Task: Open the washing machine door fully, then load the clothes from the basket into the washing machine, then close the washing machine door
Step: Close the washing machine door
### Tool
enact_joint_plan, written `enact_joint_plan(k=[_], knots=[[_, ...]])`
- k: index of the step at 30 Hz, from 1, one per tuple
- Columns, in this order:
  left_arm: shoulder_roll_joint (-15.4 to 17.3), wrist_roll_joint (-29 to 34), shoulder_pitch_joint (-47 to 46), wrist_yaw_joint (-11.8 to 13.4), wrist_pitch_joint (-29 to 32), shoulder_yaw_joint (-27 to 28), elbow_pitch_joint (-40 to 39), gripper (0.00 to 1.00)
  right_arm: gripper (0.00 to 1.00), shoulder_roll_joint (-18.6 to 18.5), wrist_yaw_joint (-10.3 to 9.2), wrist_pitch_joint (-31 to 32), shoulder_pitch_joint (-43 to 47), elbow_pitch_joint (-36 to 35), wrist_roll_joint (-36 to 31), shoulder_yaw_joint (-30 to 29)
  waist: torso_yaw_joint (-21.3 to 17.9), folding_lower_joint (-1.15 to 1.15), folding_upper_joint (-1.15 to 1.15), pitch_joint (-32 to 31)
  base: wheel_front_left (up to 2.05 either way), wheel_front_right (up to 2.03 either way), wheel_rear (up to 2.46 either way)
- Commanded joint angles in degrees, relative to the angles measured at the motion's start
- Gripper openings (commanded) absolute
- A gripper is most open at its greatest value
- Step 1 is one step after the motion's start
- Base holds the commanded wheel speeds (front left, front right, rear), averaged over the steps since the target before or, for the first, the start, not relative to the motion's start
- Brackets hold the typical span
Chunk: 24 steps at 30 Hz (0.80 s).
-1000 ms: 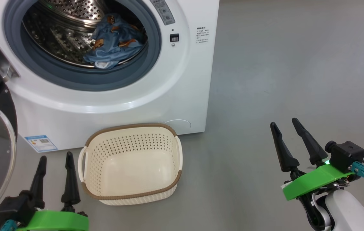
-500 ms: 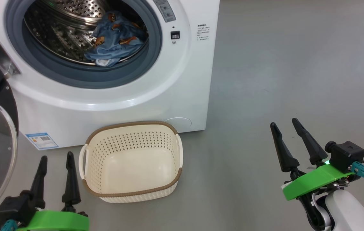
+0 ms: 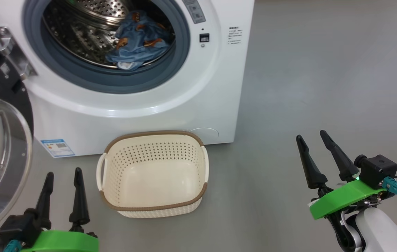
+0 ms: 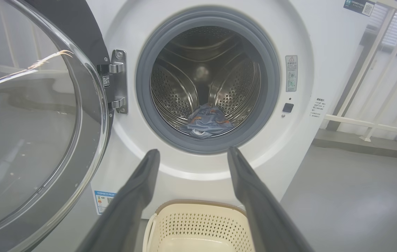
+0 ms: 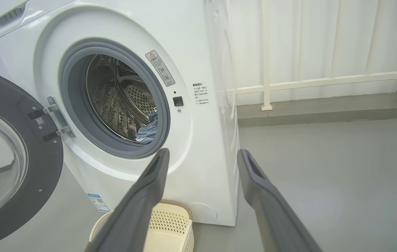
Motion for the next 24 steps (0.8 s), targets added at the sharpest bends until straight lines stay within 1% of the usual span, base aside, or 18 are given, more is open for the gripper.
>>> enact_joint_plan(k=[1, 12, 24], knots=[[1.24, -0.19, -1.22, 0.28, -0.56, 1.75, -0.96, 1.0, 1.0, -0.48, 0.33, -0.46, -0.31, -1.06, -0.78, 0.42, 0.85, 0.0, 0.0, -0.18, 0.0, 0.0, 0.0], [1.53, -0.12, -0.3, 0.86, -0.46, 1.34, -0.75, 1.0, 1.0, 0.17, 0.33, -0.46, -0.22, 0.04, -1.41, 1.38, 7.41, 0.0, 0.0, -1.39, 0.0, 0.0, 0.0], [1.91, -0.05, 1.27, 2.85, 0.38, 1.43, -0.48, 1.0, 1.0, 0.37, 0.33, -0.46, 0.7, 0.43, 0.16, 3.73, 16.19, 0.0, 0.0, -3.94, 0.0, 0.0, 0.0]])
